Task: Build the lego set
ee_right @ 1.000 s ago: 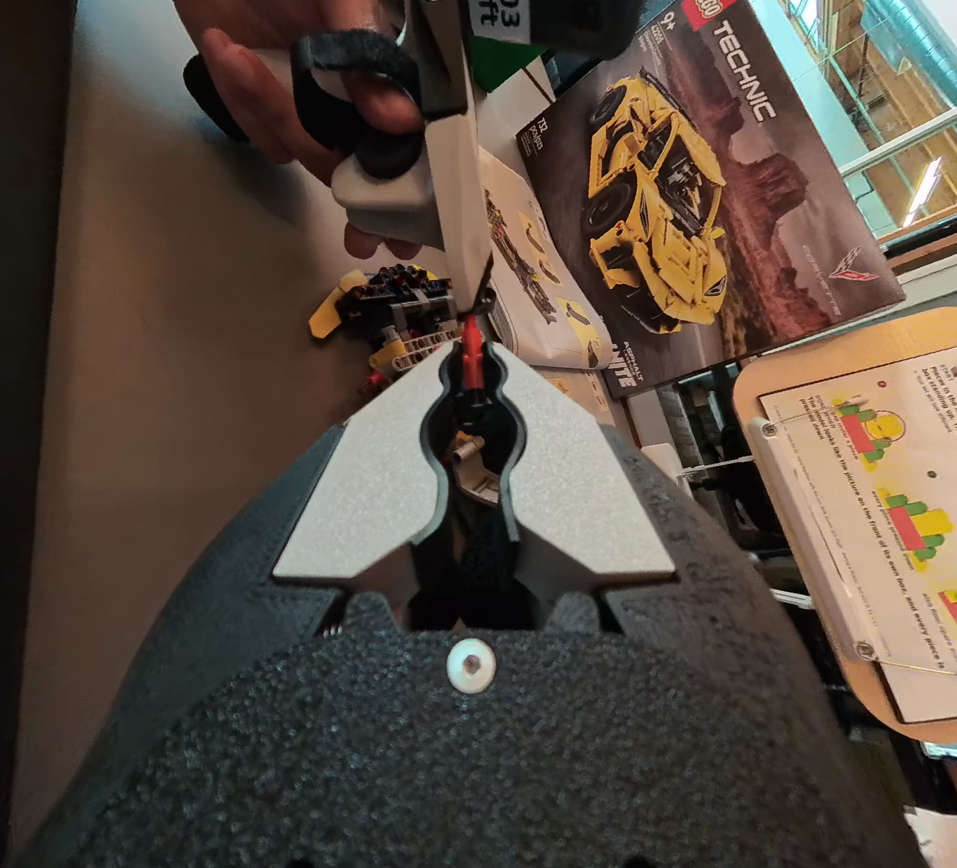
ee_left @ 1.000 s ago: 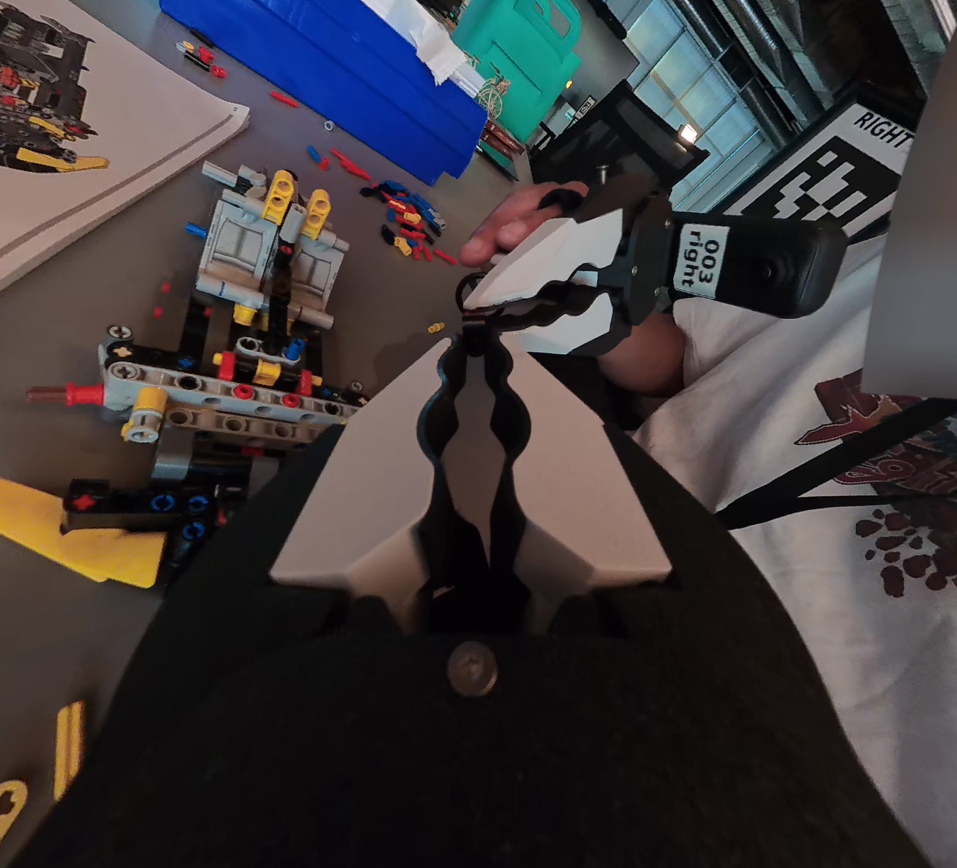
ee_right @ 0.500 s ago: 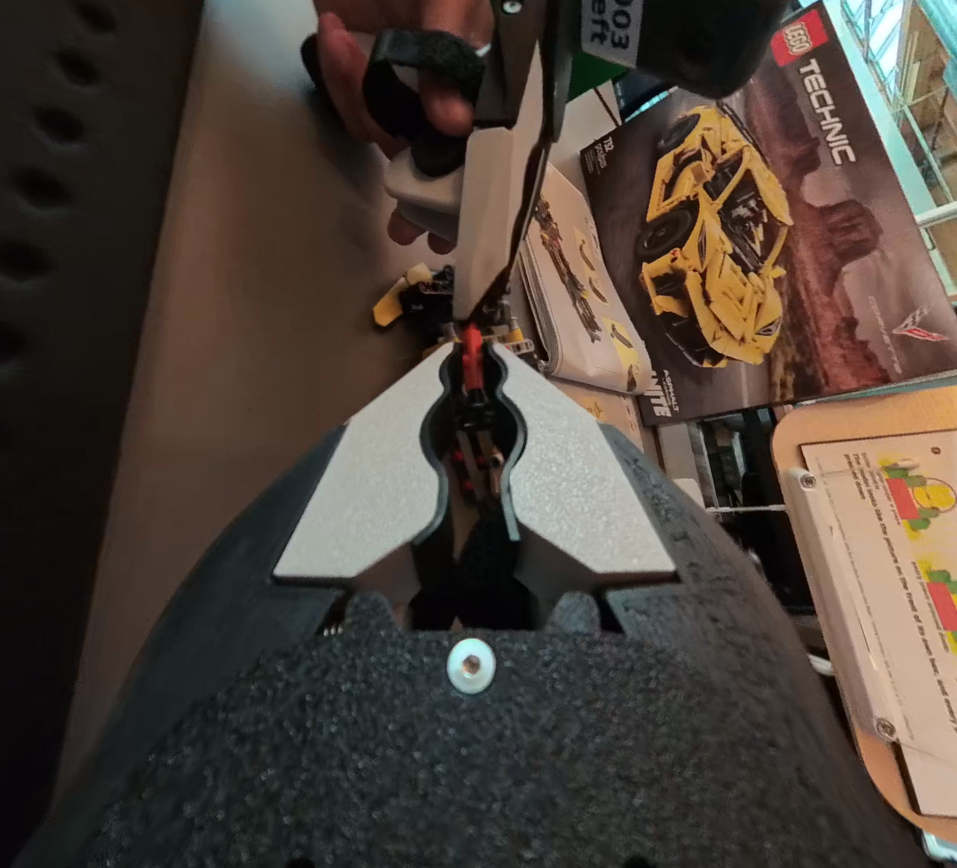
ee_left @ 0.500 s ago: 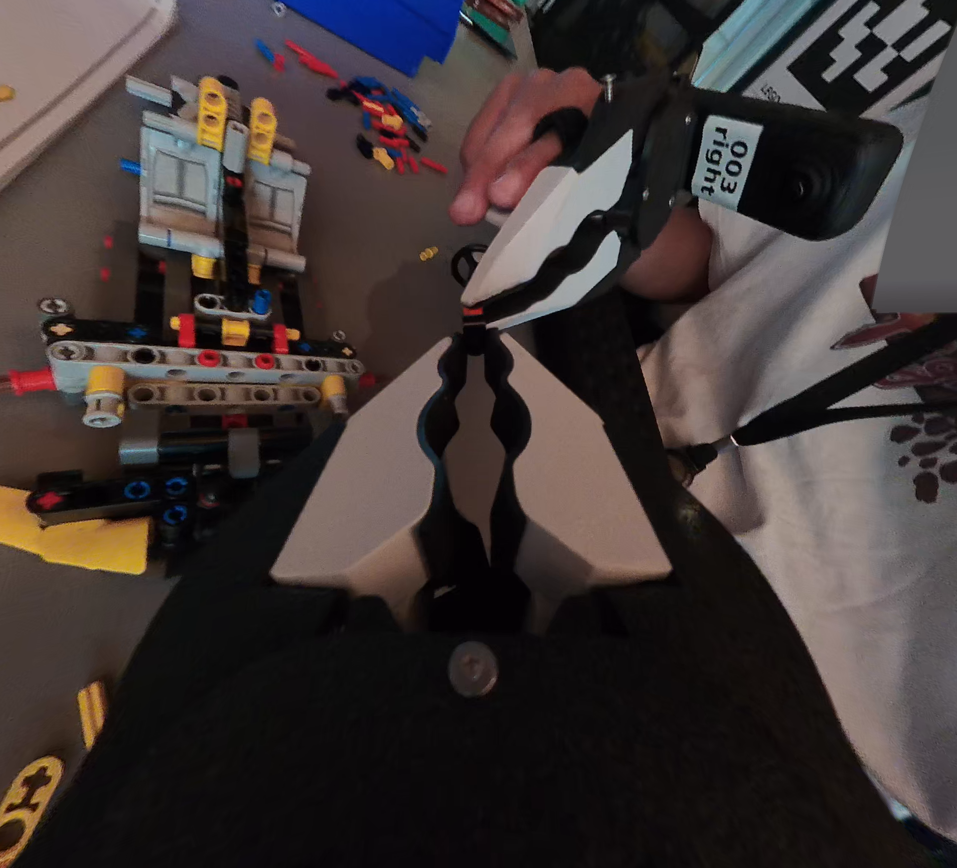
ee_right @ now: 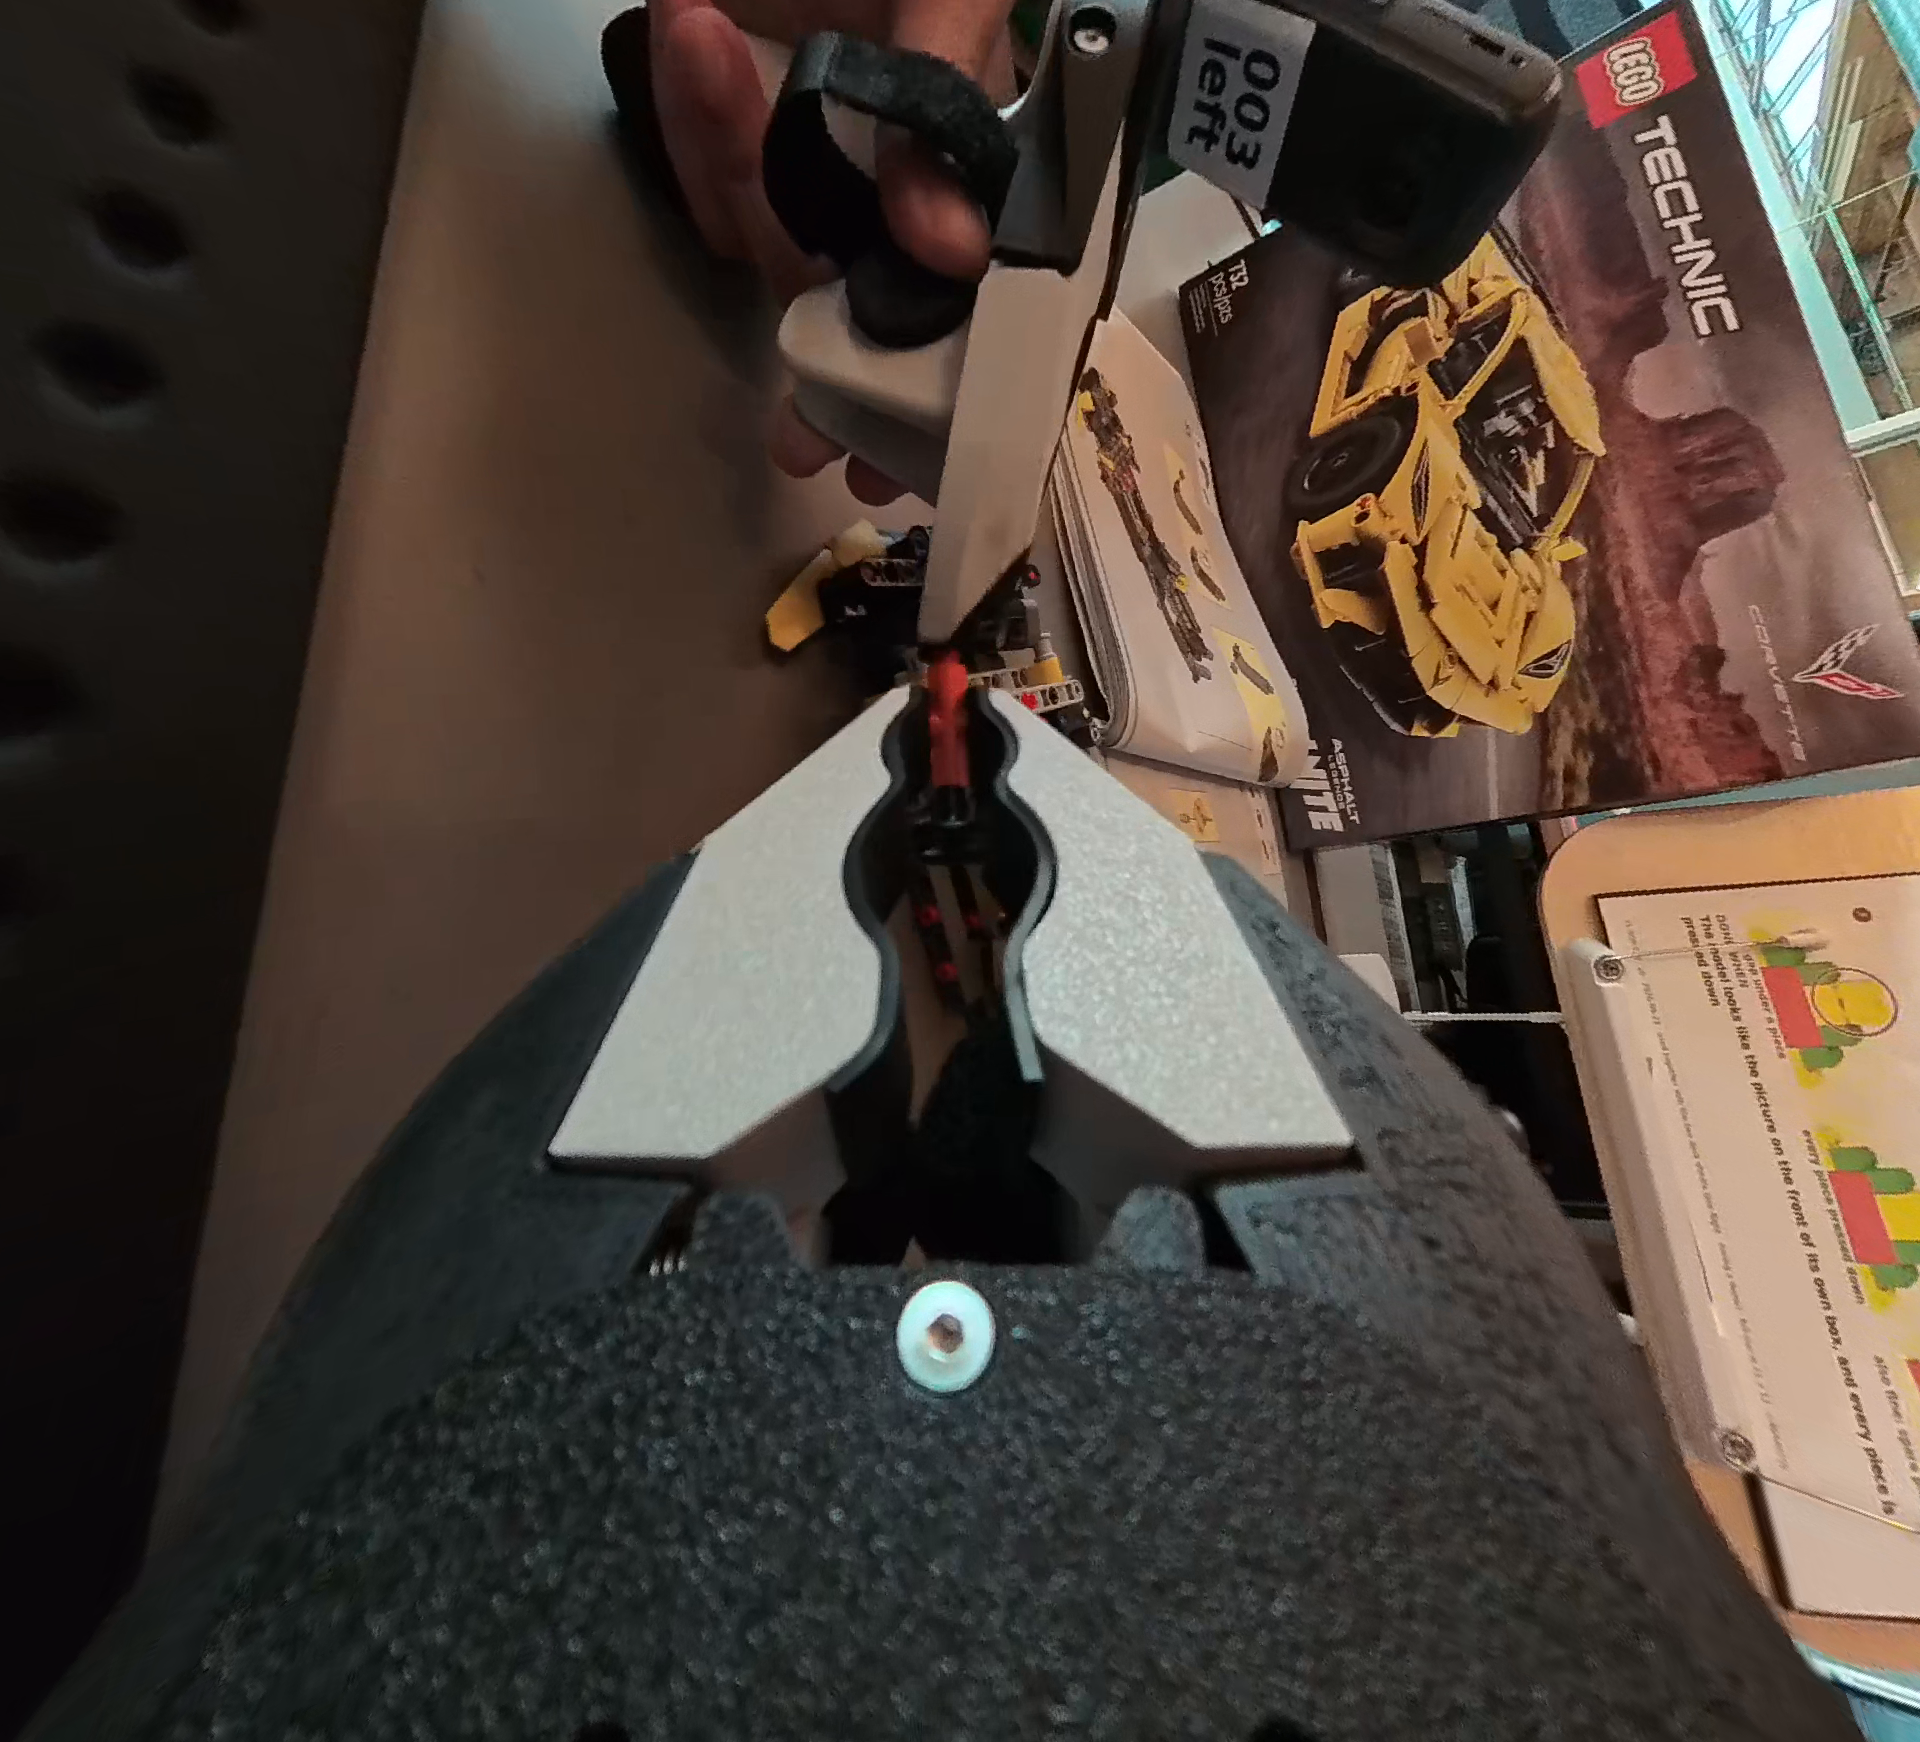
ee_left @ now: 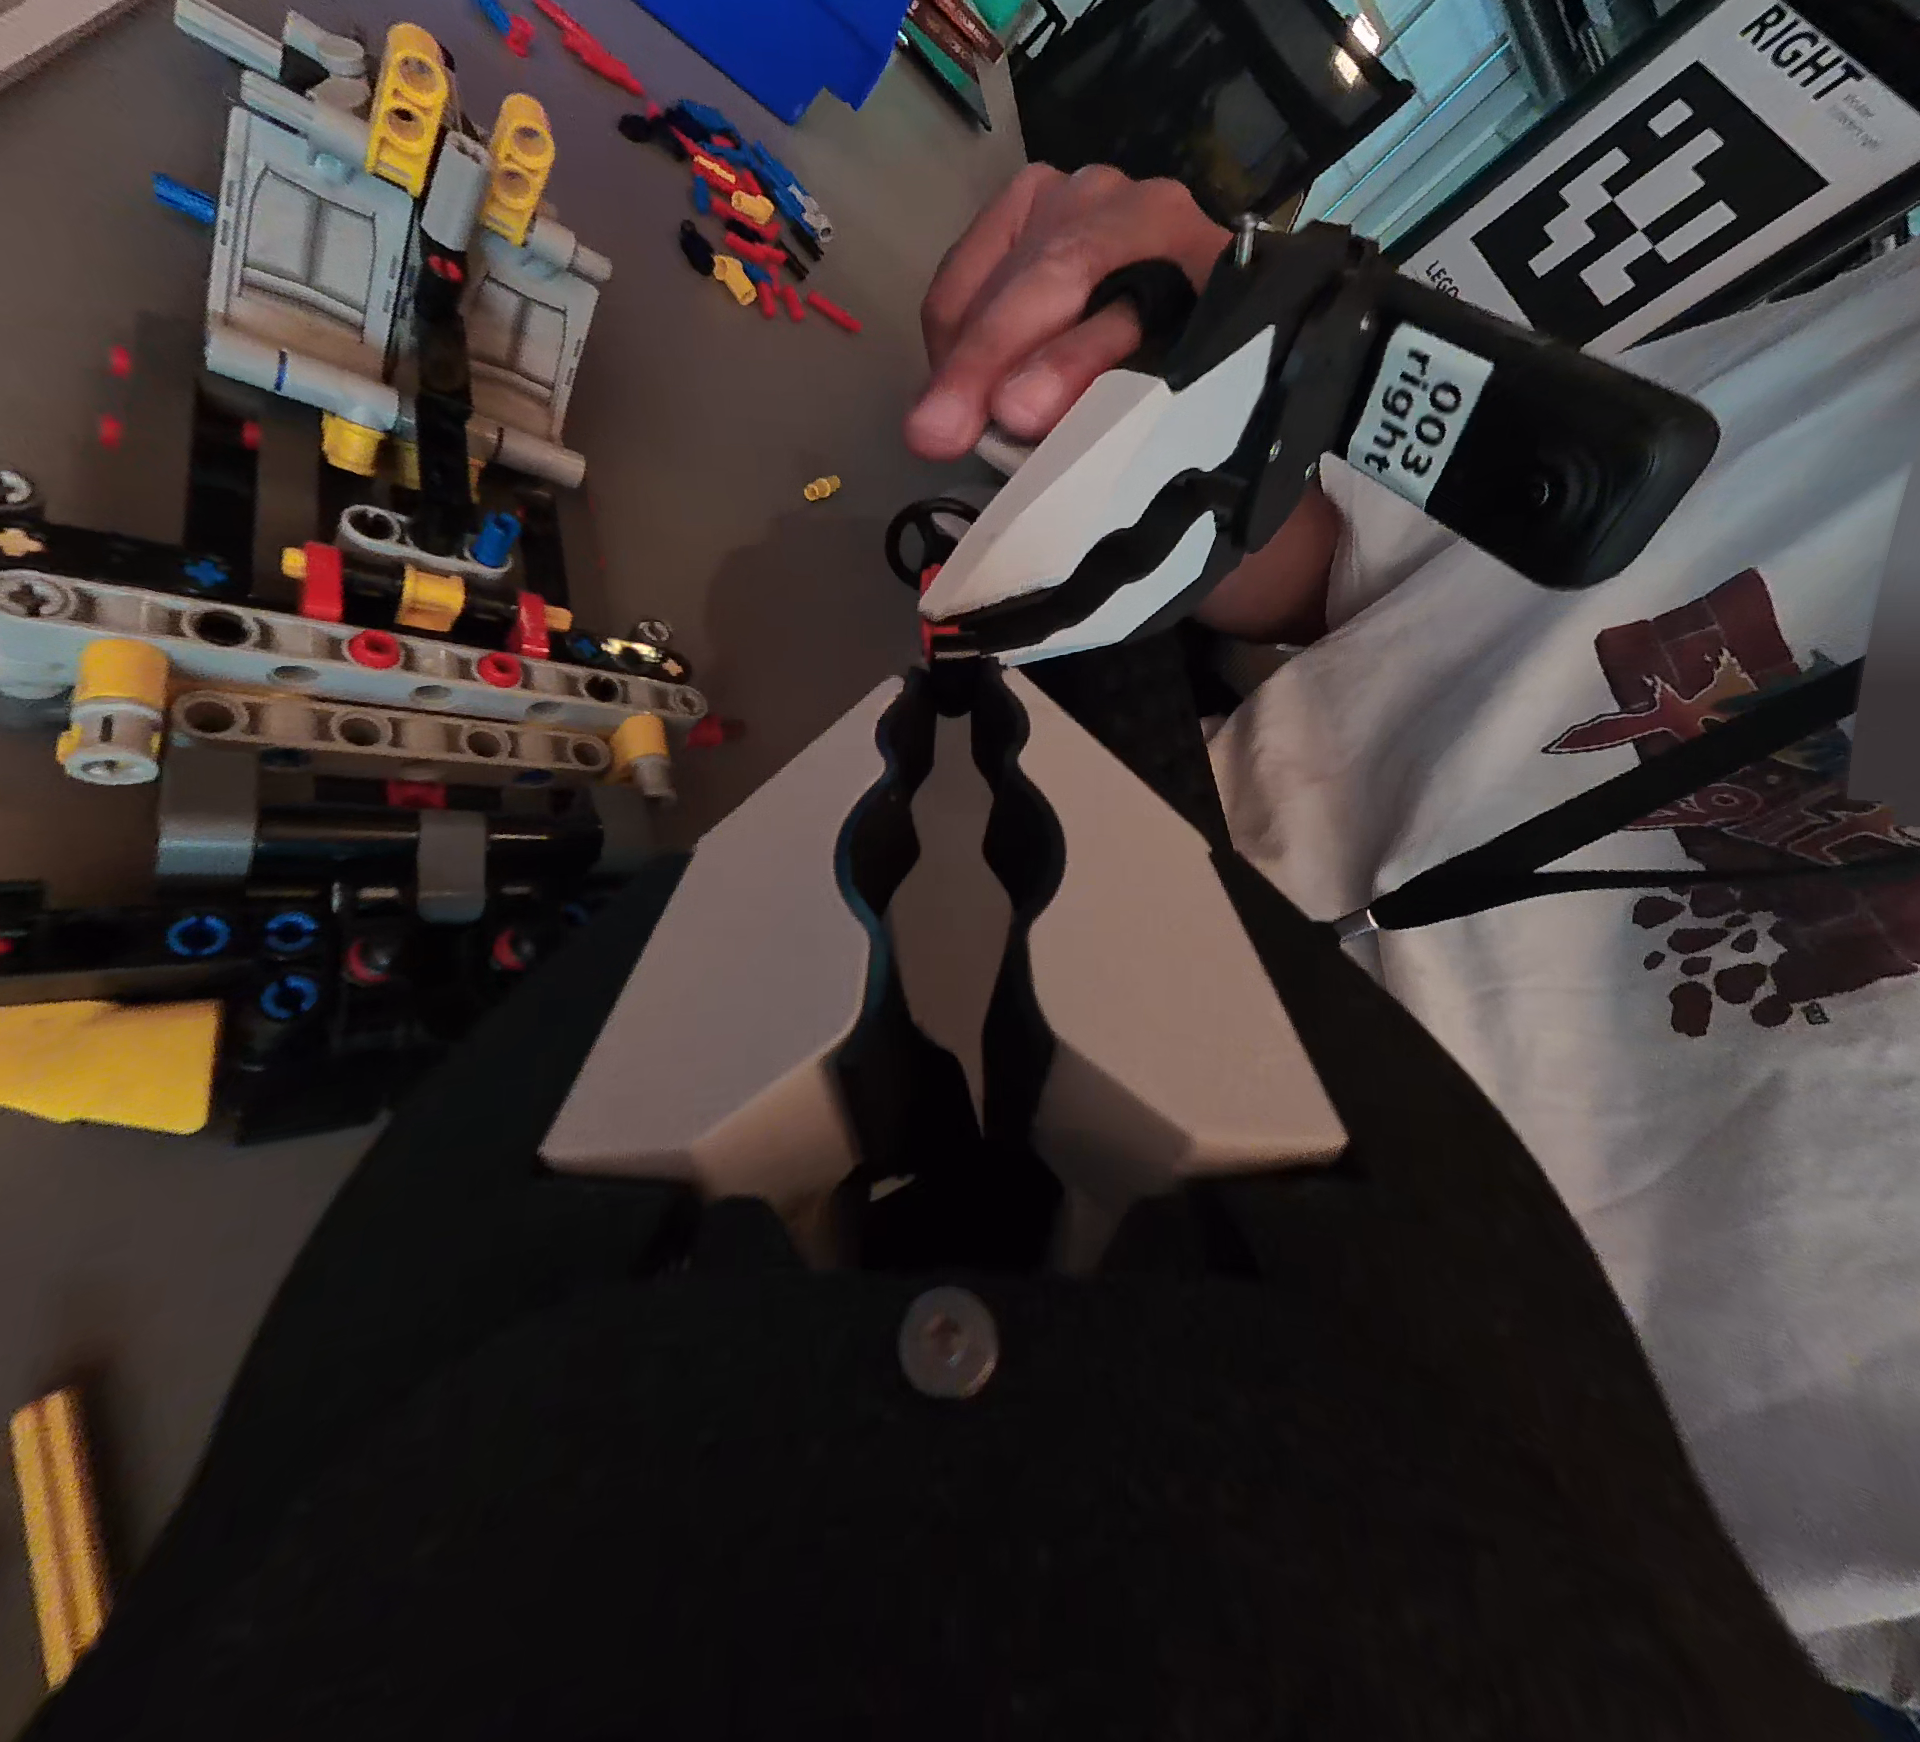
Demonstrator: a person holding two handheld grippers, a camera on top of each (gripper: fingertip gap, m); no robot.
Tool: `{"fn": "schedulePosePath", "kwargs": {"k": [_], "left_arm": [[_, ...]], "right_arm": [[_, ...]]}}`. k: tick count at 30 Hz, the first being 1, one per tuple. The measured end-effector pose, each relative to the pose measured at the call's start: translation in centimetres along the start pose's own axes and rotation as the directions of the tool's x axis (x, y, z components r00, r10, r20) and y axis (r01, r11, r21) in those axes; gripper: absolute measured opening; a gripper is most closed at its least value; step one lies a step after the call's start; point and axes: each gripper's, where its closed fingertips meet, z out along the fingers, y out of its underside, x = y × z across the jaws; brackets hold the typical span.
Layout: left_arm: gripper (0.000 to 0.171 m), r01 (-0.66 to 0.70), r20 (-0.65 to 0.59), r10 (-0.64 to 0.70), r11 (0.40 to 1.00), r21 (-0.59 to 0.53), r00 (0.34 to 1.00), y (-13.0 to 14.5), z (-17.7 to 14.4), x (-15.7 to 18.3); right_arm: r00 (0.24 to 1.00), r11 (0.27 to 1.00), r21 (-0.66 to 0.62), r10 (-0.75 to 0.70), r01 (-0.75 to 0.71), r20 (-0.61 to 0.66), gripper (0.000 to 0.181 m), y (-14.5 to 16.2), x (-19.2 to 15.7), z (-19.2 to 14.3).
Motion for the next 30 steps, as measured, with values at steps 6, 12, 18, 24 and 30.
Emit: {"fn": "schedulePosePath", "kwargs": {"k": [6, 12, 18, 24, 30], "left_arm": [[0.005, 0.034, -0.010, -0.034, 0.999, 0.012, 0.999, -0.2, 0.1, -0.1], [0.005, 0.063, 0.002, -0.063, 0.995, 0.080, 0.998, -1.5, 0.0, -0.3], [0.019, -0.023, 0.039, 0.017, 0.985, 0.170, 0.999, -3.8, -0.2, 0.8], [0.025, -0.039, -0.002, 0.041, 0.964, 0.262, 0.999, -5.2, -1.4, 2.0], [0.021, -0.208, 0.125, 0.178, 0.931, 0.299, 0.976, -6.0, -1.3, 2.3]], "right_arm": [[1.000, 1.000, -0.015, -0.018, 0.017, -0.019, 0.006, 0.1, 0.2, 0.0], [0.995, 0.996, 0.012, 0.094, -0.094, -0.029, 0.007, 0.5, 1.0, 0.0], [0.932, 0.917, 0.175, 0.364, -0.358, -0.003, 0.006, -0.5, 3.3, -0.8], [0.781, 0.733, 0.278, 0.610, -0.621, 0.137, 0.006, -1.2, 4.7, -1.2], [0.367, 0.218, 0.343, 0.804, -0.914, 0.468, 0.006, -1.9, 7.8, -2.5]]}}
